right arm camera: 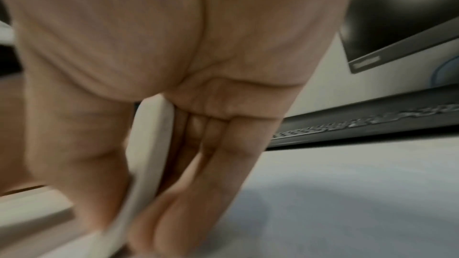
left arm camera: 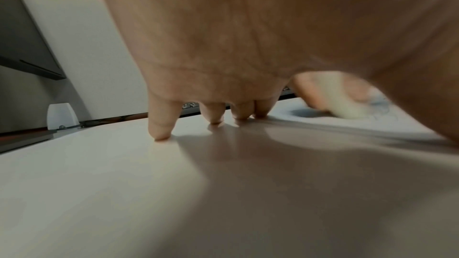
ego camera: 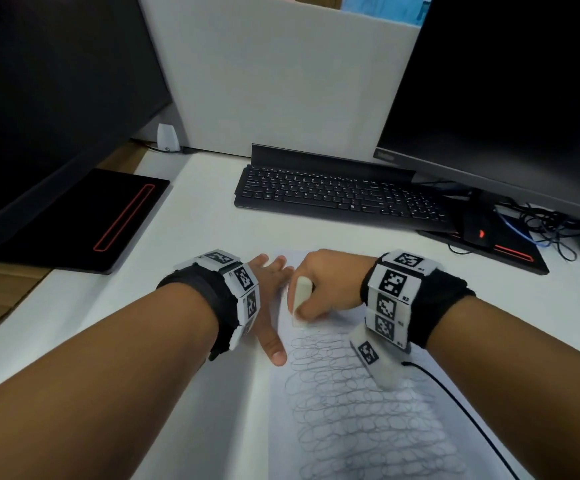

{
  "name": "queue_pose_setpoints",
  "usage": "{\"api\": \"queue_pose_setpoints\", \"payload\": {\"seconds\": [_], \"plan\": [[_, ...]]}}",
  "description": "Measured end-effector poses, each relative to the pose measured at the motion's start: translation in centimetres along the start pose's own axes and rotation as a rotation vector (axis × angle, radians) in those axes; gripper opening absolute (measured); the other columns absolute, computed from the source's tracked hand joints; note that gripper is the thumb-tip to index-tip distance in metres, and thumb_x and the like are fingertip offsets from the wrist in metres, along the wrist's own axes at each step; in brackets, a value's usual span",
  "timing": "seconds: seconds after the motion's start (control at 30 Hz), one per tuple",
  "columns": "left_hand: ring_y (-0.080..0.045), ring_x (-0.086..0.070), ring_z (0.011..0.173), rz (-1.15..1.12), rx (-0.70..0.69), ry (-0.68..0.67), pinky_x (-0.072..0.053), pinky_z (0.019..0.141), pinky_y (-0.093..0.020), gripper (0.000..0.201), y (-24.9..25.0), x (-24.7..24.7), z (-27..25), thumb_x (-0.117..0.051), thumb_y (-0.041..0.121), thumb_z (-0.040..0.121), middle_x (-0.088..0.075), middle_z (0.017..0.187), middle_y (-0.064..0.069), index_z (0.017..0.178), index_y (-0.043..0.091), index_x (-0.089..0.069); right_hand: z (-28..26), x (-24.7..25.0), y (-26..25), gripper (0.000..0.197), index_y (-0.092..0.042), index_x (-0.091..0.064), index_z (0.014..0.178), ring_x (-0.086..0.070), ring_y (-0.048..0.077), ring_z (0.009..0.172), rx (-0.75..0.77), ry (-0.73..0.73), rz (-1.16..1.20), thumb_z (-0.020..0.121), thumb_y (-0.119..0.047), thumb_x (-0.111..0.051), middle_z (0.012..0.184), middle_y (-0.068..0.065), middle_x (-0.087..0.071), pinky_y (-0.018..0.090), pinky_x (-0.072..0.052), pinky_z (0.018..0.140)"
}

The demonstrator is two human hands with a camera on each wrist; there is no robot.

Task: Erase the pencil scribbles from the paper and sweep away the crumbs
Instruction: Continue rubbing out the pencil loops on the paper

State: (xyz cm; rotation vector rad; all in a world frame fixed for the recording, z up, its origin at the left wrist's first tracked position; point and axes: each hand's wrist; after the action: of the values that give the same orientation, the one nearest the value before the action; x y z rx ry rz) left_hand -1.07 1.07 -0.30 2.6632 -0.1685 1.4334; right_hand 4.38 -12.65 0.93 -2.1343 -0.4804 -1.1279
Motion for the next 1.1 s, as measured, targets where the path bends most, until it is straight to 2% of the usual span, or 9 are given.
{"api": "queue_pose_setpoints", "payload": {"seconds": [0.07, 0.2, 0.37, 0.5, 0.63, 0.77, 0.9, 1.03, 1.1], "plan": [[-0.024, 0.016, 0.149, -0.007, 0.004, 0.009, -0.002, 0.118, -0.051, 0.132, 0.0, -0.1, 0.0, -0.082, 0.058, 0.065, 0.016, 0.163, 0.002, 0.154, 0.034, 0.012, 0.1, 0.2, 0.3, 0.012, -0.019, -0.075, 0.088, -0.069, 0.014, 0.080, -0.028, 0.077, 0.003, 0.076, -0.017, -0.074, 0.082, 0.001, -0.075, 0.035, -0.059, 0.080], [-0.024, 0.016, 0.149, -0.001, 0.016, 0.000, -0.006, 0.117, -0.055, 0.137, -0.5, -0.3, 0.6, -0.083, 0.063, 0.060, 0.017, 0.163, 0.003, 0.155, 0.032, 0.011, -0.5, -0.5, -0.4, 0.012, -0.017, -0.076, 0.087, -0.070, 0.015, 0.080, 0.027, -0.075, 0.017, 0.076, -0.016, -0.073, 0.079, 0.002, -0.075, 0.030, -0.058, 0.078], [-0.024, 0.015, 0.149, -0.002, 0.011, 0.010, -0.004, 0.117, -0.055, 0.136, -0.4, -0.3, 0.7, -0.083, 0.062, 0.061, 0.016, 0.163, 0.003, 0.154, 0.033, 0.013, -0.1, 0.0, 0.4, 0.013, -0.015, -0.075, 0.087, -0.071, 0.021, 0.081, -0.036, 0.075, 0.055, 0.075, -0.012, -0.072, 0.080, 0.006, -0.074, 0.038, -0.060, 0.079], [-0.024, 0.016, 0.149, 0.011, 0.030, -0.010, -0.005, 0.118, -0.053, 0.138, -0.4, -0.2, 0.7, -0.082, 0.063, 0.061, 0.018, 0.163, 0.003, 0.155, 0.029, 0.013, -0.4, -0.6, 0.1, 0.013, -0.014, -0.074, 0.089, -0.072, 0.020, 0.079, 0.004, -0.088, 0.065, 0.076, -0.013, -0.072, 0.078, 0.004, -0.075, 0.031, -0.058, 0.077], [-0.025, 0.016, 0.149, -0.003, 0.019, -0.002, -0.003, 0.118, -0.054, 0.136, -0.3, -0.2, 0.5, -0.083, 0.061, 0.061, 0.016, 0.163, 0.002, 0.154, 0.032, 0.012, 0.0, 0.0, 0.8, 0.013, -0.012, -0.074, 0.089, -0.071, 0.016, 0.075, -0.042, 0.069, 0.093, 0.077, -0.011, -0.071, 0.081, 0.007, -0.076, 0.022, -0.055, 0.068], [-0.024, 0.015, 0.149, 0.020, 0.033, -0.008, -0.005, 0.118, -0.052, 0.138, -0.2, -0.2, 0.5, -0.082, 0.063, 0.061, 0.017, 0.163, 0.002, 0.155, 0.028, 0.013, -0.3, -0.5, 0.3, 0.012, -0.013, -0.074, 0.088, -0.070, 0.014, 0.072, -0.005, -0.094, 0.105, 0.076, -0.012, -0.072, 0.076, 0.002, -0.074, 0.024, -0.057, 0.070], [-0.023, 0.017, 0.148, -0.042, 0.008, -0.015, 0.000, 0.118, -0.051, 0.133, -0.1, -0.1, 0.2, -0.084, 0.058, 0.062, 0.017, 0.163, 0.004, 0.154, 0.037, 0.009, 0.2, -0.4, 0.5, 0.014, -0.017, -0.075, 0.090, -0.068, 0.009, 0.070, -0.009, 0.068, 0.096, 0.077, -0.013, -0.073, 0.080, 0.002, -0.075, 0.017, -0.050, 0.061], [-0.016, 0.020, 0.147, 0.020, -0.071, -0.021, 0.007, 0.114, -0.038, 0.114, 0.9, 0.6, -0.8, -0.077, 0.051, 0.076, 0.016, 0.163, 0.003, 0.155, 0.035, 0.003, 0.0, -1.0, -0.4, 0.014, -0.012, -0.074, 0.094, -0.068, 0.011, 0.071, 0.035, -0.040, 0.134, 0.080, -0.012, -0.073, 0.080, 0.003, -0.074, 0.011, -0.047, 0.056], [-0.019, 0.021, 0.147, 0.019, -0.093, -0.027, 0.011, 0.114, -0.038, 0.110, 0.7, 0.5, -0.5, -0.076, 0.054, 0.075, 0.016, 0.163, 0.004, 0.155, 0.038, -0.002, 0.2, -0.5, -0.5, 0.011, -0.012, -0.072, 0.092, -0.072, 0.014, 0.073, 0.033, -0.024, 0.104, 0.081, -0.012, -0.073, 0.081, 0.004, -0.076, 0.017, -0.054, 0.065]]}}
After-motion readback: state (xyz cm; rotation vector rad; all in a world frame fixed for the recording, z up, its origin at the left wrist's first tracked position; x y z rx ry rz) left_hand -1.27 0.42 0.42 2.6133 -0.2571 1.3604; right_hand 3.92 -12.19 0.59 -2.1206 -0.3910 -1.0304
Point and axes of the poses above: each hand's wrist, its own z-axis towards the middle knuckle, its own x-axis out of the back of the hand, y = z × x
